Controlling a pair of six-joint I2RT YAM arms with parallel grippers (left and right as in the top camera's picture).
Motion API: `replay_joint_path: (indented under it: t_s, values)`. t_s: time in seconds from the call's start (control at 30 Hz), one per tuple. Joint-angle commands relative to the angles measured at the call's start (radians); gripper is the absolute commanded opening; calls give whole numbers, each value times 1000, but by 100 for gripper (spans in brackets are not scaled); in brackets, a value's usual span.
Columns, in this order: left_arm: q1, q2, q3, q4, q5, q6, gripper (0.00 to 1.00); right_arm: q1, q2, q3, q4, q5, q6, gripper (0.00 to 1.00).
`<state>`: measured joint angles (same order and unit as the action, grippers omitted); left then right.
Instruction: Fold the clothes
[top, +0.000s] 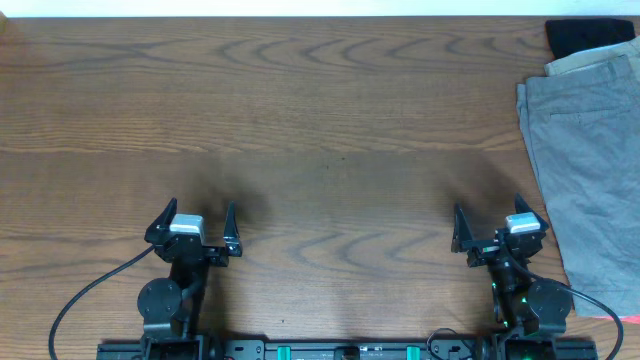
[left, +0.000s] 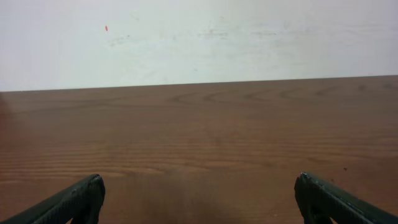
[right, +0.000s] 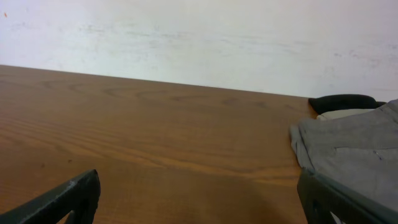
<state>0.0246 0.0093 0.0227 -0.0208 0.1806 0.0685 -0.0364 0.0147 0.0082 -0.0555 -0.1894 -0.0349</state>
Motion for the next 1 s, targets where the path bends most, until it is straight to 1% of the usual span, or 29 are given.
replay_joint_path:
  t_s: [0.0, 0.6, 0.67, 0.7, 0.73, 0.83, 0.87, 0.9, 0.97]
  values:
    - [4, -5, -19, -30, 14, 10, 98, -9, -9, -3, -4, 5, -12, 99]
    - [4, -5, -19, -31, 14, 10, 98, -9, -9, -3, -4, 5, -12, 99]
    - [4, -5, -19, -31, 14, 10, 98, -9, -9, -3, 29, -3, -6, 99]
    - [4, -5, -19, -31, 14, 10, 98, -9, -9, -3, 61, -55, 37, 99]
    - [4, -5, -19, -31, 14, 10, 98, -9, -9, -3, 81, -146, 105, 99]
    - [4, -5, -19, -31, 14, 10, 98, -9, -9, -3, 61, -482, 332, 99]
    - [4, -5, -19, -31, 14, 10, 98, -9, -9, -3, 33, -629, 424, 99]
    - [4, -5, -19, -31, 14, 10, 98, -9, -9, -3, 14, -710, 470, 99]
    - [4, -5, -19, -30, 14, 10, 98, -9, -9, -3, -1, -785, 512, 99]
